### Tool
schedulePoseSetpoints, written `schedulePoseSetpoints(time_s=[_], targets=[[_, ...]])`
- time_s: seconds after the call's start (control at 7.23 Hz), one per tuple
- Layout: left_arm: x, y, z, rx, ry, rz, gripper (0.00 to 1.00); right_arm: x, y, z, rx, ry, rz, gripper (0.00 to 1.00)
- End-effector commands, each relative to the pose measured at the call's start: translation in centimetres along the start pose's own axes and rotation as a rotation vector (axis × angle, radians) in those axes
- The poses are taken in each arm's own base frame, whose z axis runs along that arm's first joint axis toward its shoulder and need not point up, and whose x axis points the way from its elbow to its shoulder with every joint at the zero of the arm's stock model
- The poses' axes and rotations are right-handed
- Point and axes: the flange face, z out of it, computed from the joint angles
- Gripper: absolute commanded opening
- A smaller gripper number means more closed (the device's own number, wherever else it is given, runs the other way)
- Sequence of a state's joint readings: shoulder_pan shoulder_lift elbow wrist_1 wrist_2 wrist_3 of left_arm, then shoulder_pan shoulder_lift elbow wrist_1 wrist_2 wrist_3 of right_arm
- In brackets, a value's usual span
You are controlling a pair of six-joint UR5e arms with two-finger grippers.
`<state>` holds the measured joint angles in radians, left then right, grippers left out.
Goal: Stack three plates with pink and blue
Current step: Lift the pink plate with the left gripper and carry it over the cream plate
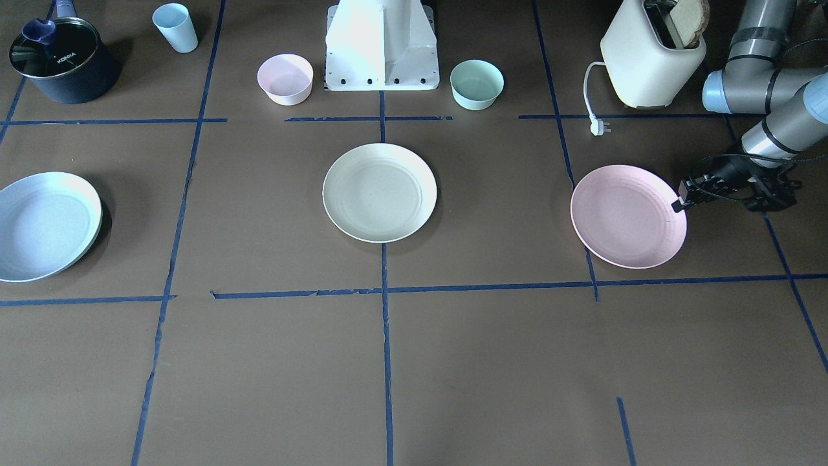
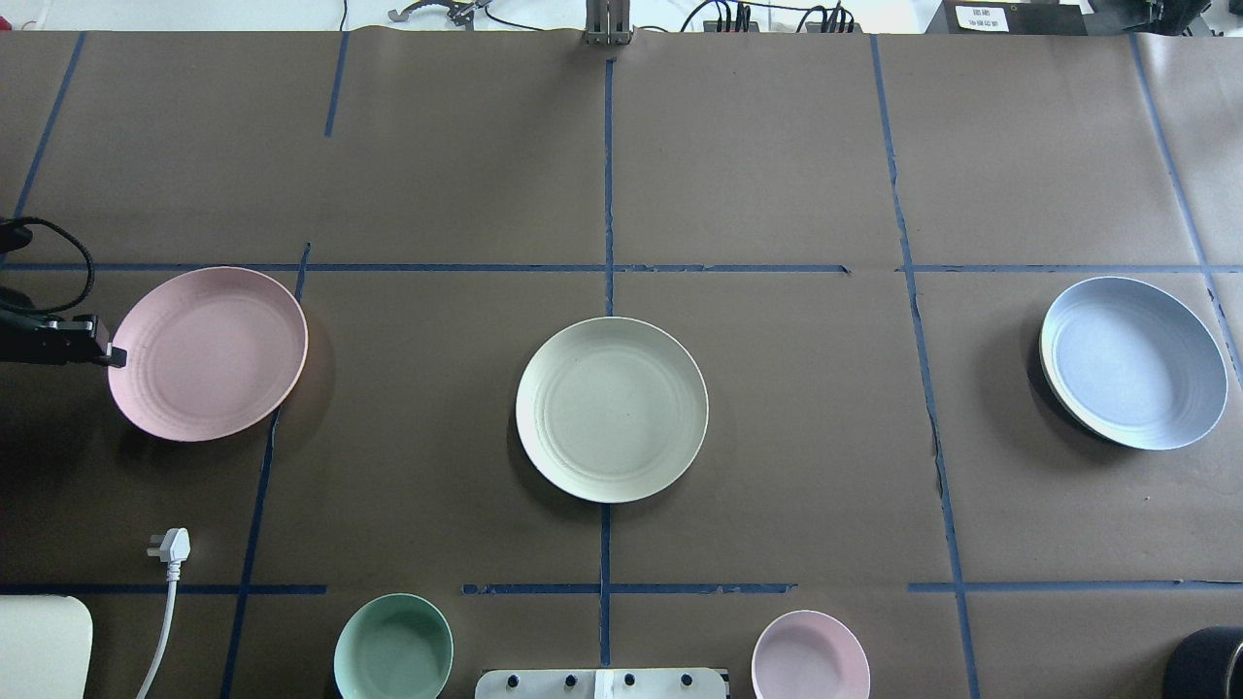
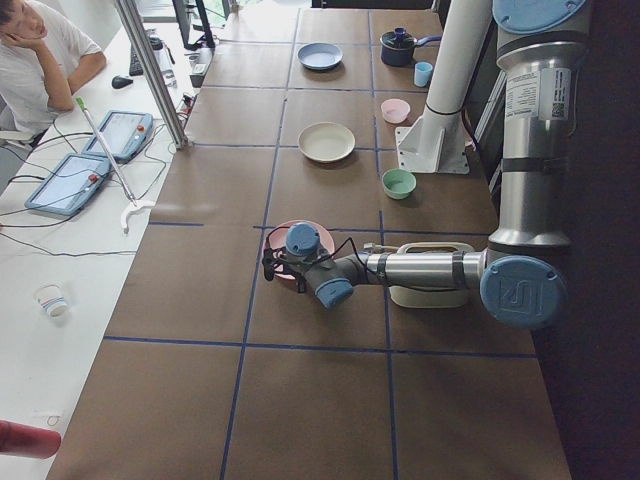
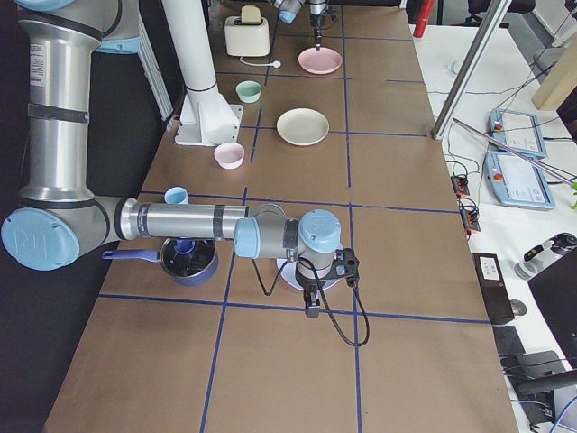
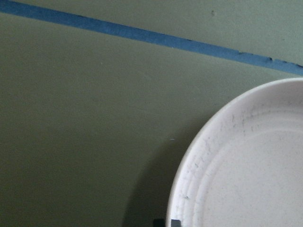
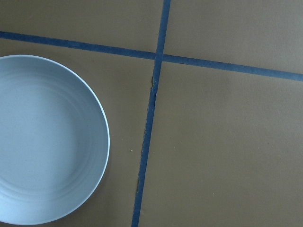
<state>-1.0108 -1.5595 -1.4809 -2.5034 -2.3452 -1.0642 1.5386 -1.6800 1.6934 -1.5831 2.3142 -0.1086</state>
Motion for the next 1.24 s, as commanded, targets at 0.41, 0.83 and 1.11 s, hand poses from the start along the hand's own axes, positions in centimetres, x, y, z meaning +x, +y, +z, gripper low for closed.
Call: schedulePoseSetpoints(time_s=[0.41, 0.83, 1.11], targets=[[24.9, 1.2, 1.3, 0.031, 0.234, -0.034, 0.00, 0.0, 0.0, 0.0, -0.001, -0.002, 0.002, 1.00], [37.2, 10.1, 6.6, 0.029, 0.217, -0.016, 0.00, 0.0, 0.1, 0.1, -0.003, -0.004, 0.004, 1.00], [42.5, 14.4, 9.7, 0.020, 0.179, -0.002, 0.00, 0.0, 0.0, 0.1, -0.003, -0.004, 0.006, 1.00]])
